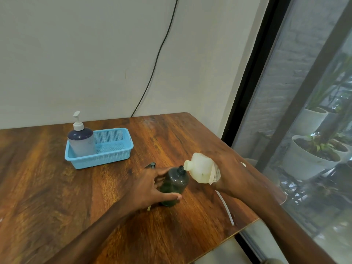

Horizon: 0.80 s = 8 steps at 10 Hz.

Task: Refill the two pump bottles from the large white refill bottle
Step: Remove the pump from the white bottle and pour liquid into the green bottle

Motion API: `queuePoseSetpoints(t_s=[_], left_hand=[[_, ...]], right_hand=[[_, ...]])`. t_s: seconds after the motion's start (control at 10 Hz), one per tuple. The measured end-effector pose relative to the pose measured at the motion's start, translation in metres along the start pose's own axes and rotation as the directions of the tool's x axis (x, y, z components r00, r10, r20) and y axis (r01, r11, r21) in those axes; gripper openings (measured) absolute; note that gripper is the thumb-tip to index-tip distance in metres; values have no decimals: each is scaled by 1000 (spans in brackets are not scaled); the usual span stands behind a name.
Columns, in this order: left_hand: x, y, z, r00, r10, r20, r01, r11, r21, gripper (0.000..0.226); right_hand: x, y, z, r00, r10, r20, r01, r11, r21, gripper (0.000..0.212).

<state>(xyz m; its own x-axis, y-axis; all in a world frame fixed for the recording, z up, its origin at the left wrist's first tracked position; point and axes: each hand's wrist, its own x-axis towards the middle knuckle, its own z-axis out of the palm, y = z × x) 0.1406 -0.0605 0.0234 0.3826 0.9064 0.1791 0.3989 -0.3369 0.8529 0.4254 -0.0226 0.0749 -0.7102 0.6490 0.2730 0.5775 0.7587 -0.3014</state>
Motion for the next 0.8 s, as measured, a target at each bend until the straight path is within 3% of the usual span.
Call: queuePoseSetpoints(t_s=[0.1, 0.2, 0.3, 0.4, 0.5, 0.6, 0.7, 0.8], left_hand=[[0, 0, 0, 1000, -9, -5, 10, 1000, 11, 76], [0, 2, 0, 1000, 4, -3, -4, 1000, 18, 74], [0, 0, -1, 1000, 14, -8, -14, 1000, 10, 74], [0, -1, -1, 1000, 28, -11, -28, 1000, 11, 79], [1, -1, -1, 1000, 26, -12, -26, 1000, 2, 81], [1, 1, -1, 1000, 31, -3, -31, 1000, 0, 78], [1, 2, -1, 1000, 18, 3, -18, 1000, 0, 78], [1, 1, -1, 1000, 13, 7, -13, 1000, 8, 76]], right_hand=[[2, 11, -3, 1000, 11, -10, -11, 1000, 22, 64], [-8, 33, 8, 958, -215, -188, 253, 945, 210, 60], [-8, 23, 6, 992, -103, 73, 65, 911, 407, 64], [-1, 7, 0, 977, -54, 208, -41, 904, 426, 56], [2, 7, -3, 977, 22, 210, -85, 951, 297, 65], [-1, -7, -5, 950, -22, 311, -60, 966, 251, 62], [-6, -40, -17, 913, 407, -22, -405, 898, -171, 83], [-2, -43, -19, 941, 335, -36, -336, 922, -192, 84]])
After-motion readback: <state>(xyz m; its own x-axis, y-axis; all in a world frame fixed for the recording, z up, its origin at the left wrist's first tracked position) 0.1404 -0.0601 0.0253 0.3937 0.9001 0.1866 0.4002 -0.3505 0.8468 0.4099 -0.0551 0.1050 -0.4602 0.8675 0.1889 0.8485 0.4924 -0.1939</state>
